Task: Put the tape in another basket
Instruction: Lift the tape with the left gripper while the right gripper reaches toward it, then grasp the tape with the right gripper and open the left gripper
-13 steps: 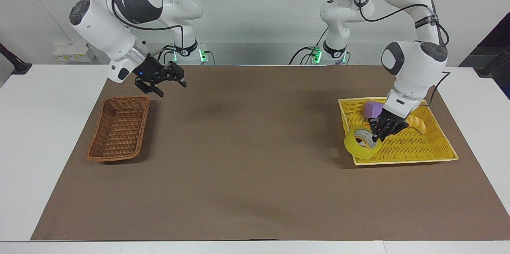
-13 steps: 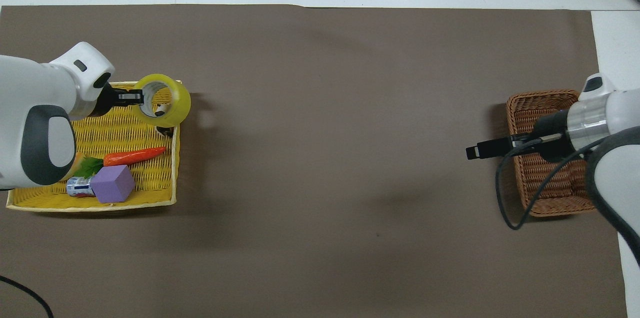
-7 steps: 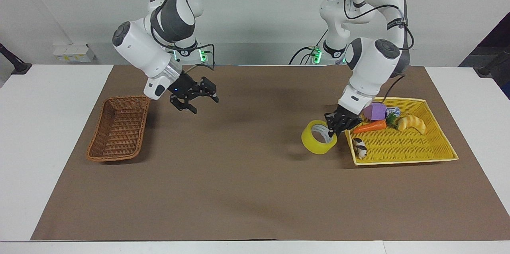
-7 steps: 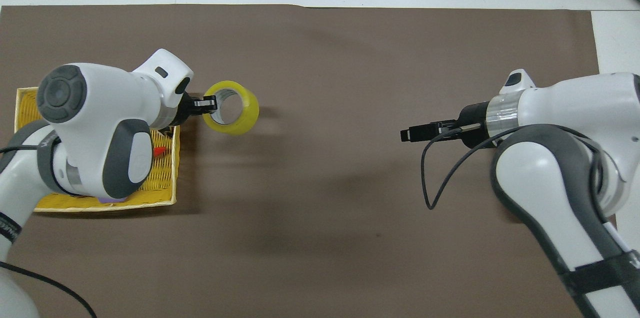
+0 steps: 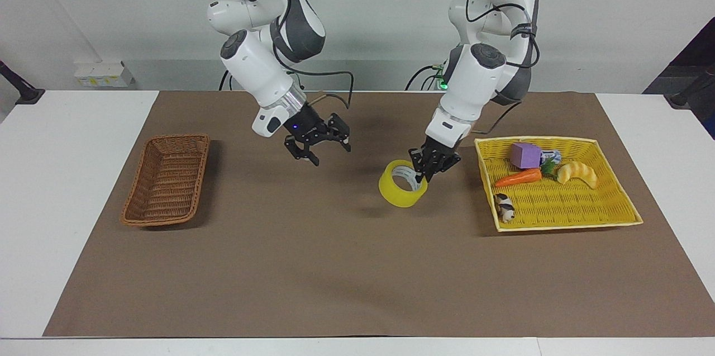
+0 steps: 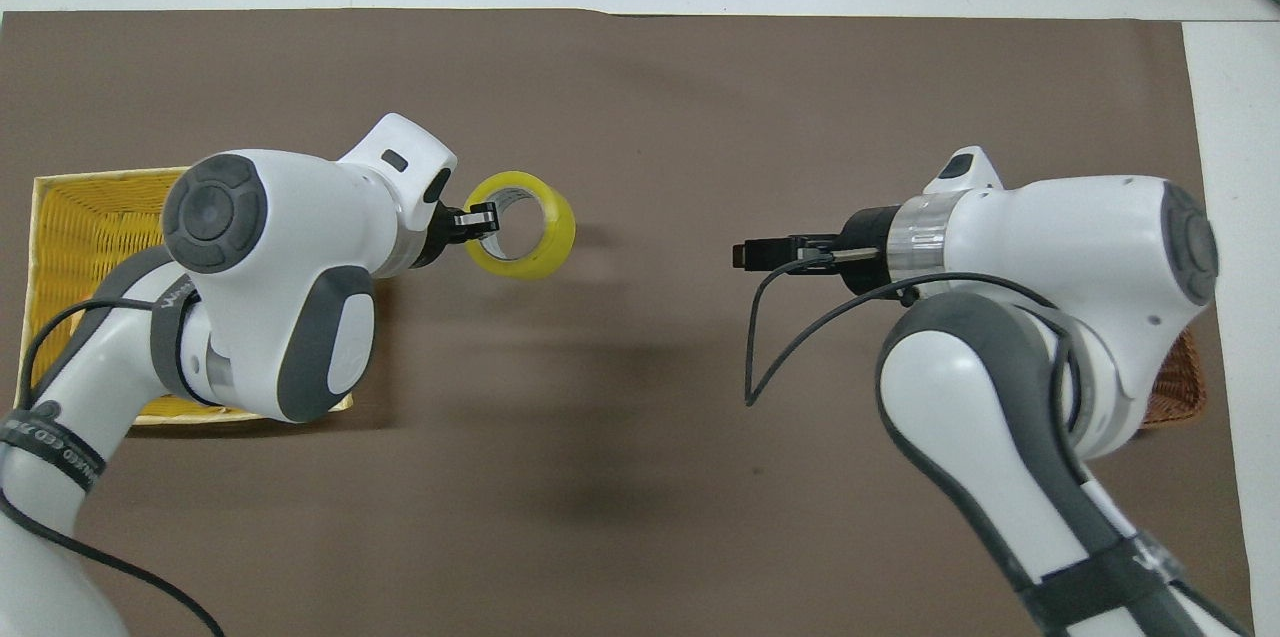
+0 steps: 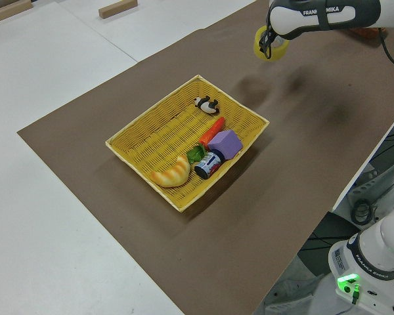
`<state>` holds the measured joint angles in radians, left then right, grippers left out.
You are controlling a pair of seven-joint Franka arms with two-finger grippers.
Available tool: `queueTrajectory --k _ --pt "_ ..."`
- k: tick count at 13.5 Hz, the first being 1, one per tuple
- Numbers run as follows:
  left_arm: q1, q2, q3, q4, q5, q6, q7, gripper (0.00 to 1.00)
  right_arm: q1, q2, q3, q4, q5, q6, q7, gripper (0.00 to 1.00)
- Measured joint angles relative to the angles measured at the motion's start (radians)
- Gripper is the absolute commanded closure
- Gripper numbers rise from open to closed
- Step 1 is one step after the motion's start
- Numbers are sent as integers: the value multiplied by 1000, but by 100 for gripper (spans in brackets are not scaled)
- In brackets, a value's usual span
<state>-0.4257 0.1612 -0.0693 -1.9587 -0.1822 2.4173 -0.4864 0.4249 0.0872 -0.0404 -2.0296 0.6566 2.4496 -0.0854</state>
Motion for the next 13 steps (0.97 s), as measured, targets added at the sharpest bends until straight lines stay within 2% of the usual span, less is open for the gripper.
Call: queueTrajectory --k 11,13 --pt "-80 11 1 0 0 111 -166 100 66 99 0 71 0 18 8 0" --pt "-100 12 0 5 0 134 -220 100 66 139 -1 113 0 40 38 23"
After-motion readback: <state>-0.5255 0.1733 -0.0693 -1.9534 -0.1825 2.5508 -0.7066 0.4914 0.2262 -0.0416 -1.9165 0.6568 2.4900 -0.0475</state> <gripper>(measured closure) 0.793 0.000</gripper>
